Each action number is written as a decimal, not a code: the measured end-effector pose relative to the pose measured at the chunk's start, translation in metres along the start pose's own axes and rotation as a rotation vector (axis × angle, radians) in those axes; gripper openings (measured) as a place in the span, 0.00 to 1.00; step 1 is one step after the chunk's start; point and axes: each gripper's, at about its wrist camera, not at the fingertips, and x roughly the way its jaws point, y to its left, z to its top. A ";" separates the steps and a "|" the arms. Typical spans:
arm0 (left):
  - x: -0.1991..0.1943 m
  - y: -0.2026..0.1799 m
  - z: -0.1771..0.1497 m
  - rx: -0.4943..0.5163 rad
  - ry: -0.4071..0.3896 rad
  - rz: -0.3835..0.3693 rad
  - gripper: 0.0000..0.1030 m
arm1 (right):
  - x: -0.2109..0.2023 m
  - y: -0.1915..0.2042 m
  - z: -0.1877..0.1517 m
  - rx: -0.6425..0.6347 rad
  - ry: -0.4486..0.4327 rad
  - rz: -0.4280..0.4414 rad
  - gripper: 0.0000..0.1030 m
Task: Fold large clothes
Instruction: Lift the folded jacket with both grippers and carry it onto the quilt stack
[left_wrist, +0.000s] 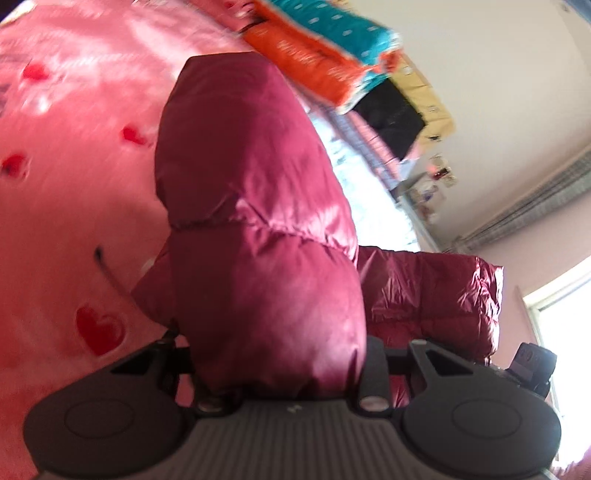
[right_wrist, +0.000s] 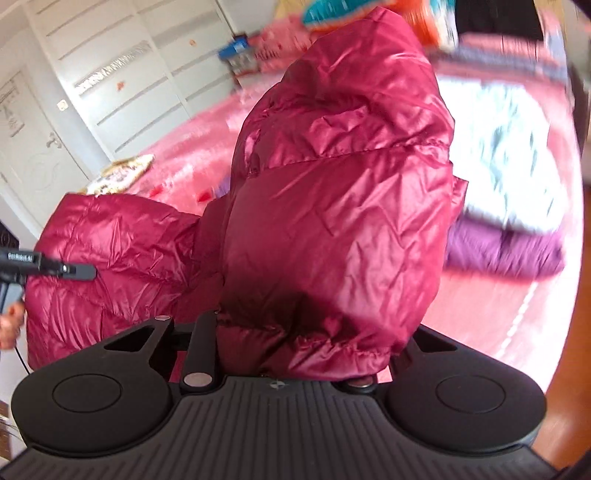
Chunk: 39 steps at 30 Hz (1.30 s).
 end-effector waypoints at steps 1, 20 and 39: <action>-0.005 -0.010 0.007 0.014 -0.011 -0.011 0.32 | -0.011 0.003 0.003 -0.013 -0.023 -0.007 0.35; 0.129 -0.111 0.228 0.348 -0.205 -0.050 0.34 | -0.067 -0.091 0.167 -0.040 -0.441 -0.213 0.34; 0.227 -0.067 0.238 0.271 -0.217 0.236 0.90 | 0.098 -0.158 0.185 -0.047 -0.276 -0.557 0.86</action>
